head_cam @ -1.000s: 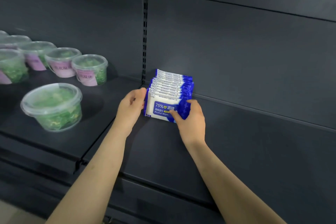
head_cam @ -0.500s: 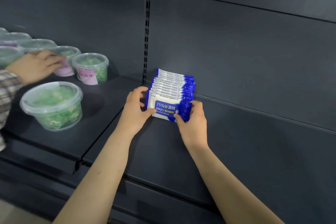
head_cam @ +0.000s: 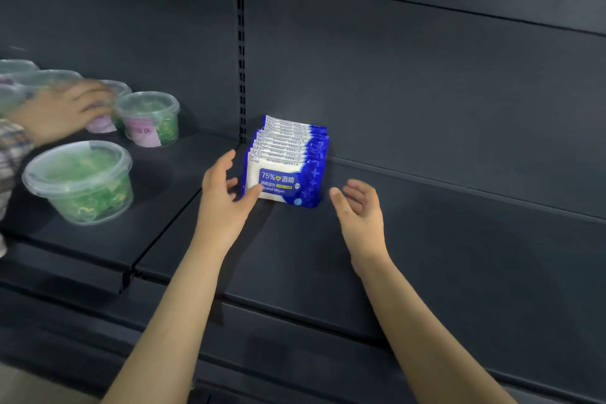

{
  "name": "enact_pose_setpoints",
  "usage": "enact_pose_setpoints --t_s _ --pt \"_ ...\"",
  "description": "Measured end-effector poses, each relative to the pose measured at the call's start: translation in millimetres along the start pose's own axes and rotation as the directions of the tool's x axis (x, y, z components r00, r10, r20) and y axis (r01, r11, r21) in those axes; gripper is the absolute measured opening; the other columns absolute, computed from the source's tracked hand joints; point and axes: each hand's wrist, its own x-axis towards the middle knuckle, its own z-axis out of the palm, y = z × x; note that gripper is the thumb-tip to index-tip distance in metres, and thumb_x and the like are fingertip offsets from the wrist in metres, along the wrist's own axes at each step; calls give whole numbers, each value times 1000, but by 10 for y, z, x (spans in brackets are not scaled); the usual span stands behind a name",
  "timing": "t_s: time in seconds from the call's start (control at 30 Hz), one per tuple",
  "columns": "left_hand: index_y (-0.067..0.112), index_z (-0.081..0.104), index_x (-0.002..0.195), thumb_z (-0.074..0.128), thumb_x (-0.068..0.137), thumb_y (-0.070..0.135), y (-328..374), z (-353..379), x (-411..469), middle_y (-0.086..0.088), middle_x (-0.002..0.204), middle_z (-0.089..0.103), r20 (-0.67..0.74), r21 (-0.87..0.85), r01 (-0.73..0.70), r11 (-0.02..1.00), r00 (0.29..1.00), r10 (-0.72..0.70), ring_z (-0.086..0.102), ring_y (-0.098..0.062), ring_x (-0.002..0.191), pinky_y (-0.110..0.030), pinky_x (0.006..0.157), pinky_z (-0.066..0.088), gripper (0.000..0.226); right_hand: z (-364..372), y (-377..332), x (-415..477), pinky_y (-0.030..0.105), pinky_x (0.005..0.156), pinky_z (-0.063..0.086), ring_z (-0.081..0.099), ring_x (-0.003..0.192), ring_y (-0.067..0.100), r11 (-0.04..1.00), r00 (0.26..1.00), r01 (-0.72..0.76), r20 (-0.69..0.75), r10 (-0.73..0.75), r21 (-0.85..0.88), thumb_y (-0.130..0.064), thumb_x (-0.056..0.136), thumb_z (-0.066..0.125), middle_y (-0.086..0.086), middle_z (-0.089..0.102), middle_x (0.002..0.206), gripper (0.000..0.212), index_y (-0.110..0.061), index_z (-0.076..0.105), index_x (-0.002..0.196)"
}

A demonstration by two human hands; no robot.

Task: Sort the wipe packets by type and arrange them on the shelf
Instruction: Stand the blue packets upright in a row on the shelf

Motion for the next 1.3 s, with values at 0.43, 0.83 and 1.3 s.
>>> enact_pose_setpoints --t_s 0.43,0.83,1.3 --pt "38 53 126 64 93 30 1198 1196 -1336 14 128 59 329 -289 100 952 944 0 59 0 110 -28 92 50 36 -2276 -494 -1003 37 113 41 52 123 -3 983 965 32 -261 17 180 -37 97 59 -19 58 128 39 -30 56 136" --pt "31 57 131 61 95 36 1750 2663 -3767 15 124 63 765 -161 357 920 634 -112 62 -3 109 -30 92 54 36 -4720 98 -2814 31 99 41 46 129 11 988 813 -53 -569 125 142 -44 100 49 -12 51 140 31 -39 49 131" --pt "30 62 117 58 97 39 958 4006 -5009 7 119 64 874 314 428 848 218 -434 62 -13 110 -38 97 53 22 -5921 1551 -3646 32 83 47 52 125 25 863 454 -275 -733 506 424 -43 100 50 4 55 137 44 -21 52 138"
